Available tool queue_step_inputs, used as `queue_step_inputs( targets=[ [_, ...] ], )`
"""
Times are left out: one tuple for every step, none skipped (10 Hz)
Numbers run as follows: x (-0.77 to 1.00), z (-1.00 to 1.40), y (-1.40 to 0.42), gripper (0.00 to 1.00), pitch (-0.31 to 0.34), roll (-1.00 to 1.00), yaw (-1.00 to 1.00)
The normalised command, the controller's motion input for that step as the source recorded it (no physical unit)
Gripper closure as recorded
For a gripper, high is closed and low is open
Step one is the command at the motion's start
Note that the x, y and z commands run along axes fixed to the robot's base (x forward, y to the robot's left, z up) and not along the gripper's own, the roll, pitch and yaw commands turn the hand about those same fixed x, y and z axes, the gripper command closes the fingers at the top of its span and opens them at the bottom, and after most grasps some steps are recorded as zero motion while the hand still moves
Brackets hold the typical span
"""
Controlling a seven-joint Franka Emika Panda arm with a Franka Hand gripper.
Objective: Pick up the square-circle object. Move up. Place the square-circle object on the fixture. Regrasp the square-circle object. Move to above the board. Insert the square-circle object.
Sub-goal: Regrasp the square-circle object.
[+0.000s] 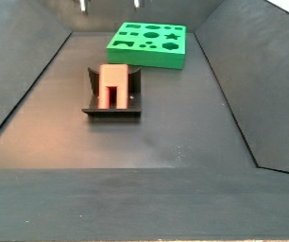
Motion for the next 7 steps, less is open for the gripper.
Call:
queue_step_inputs(
  targets=[
    [0.05,-1.0,0.07,0.0,0.002,0.17,0.17],
    [0.06,-1.0,0.06,0.0,-0.036,0.12,0.15],
    [0.06,-1.0,0.06,0.0,-0.065,0.1,0.13],
    [0.07,-1.0,0.06,0.0,-0.085,0.09,0.11],
    [0.08,-1.0,0.05,0.0,-0.113,0.07,0.07],
    [0.09,-1.0,0.05,0.0,-0.115,0.07,0.04],
    [0.1,-1.0,0.04,0.0,-0.11,0.08,0.01]
  ],
)
